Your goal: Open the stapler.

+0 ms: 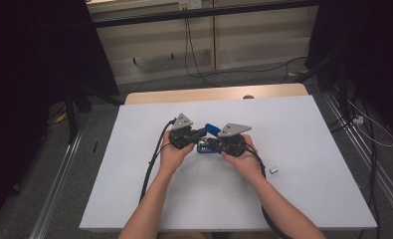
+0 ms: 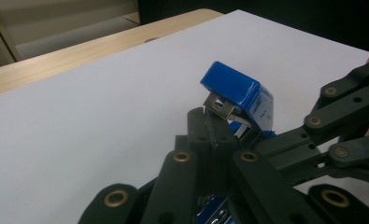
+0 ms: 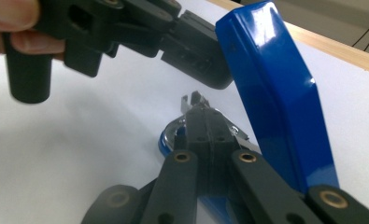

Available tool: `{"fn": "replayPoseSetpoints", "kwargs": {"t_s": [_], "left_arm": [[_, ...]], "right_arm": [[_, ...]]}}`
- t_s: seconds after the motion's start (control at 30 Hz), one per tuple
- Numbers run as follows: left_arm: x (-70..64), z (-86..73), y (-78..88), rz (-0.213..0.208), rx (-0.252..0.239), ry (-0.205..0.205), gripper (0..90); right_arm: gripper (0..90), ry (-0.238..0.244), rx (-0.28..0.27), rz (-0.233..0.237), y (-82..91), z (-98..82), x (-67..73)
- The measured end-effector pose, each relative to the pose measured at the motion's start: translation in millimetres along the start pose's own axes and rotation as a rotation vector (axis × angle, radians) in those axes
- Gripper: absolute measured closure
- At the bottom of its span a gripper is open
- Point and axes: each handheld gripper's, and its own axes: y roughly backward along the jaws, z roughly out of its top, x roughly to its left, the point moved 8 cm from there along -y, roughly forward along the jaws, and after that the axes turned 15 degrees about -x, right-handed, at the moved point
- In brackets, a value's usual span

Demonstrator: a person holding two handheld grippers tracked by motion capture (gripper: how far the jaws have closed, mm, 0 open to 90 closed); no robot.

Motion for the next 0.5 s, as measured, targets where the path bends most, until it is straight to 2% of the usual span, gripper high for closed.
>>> {"fn": "replayPoseSetpoints", "kwargs": {"t_s": [0.1, 0.23, 0.5], "left_arm": [[-1.5, 1.4, -0.3, -0.002, -0.008, -0.003, 90.0], [-2.5, 3.0, -0.3, -0.005, -0.011, 0.007, 90.0], [-2.4, 3.5, 0.0, -0.005, -0.017, 0.004, 90.0]], "right_arm": [[90.0, -0.024, -0.02, -0.03, -3.4, 0.4, 0.4], [90.0, -0.027, -0.029, -0.079, -7.3, -0.7, -1.4], [90.0, -0.006, -0.047, -0.135, -11.2, 1.3, -4.8]]}}
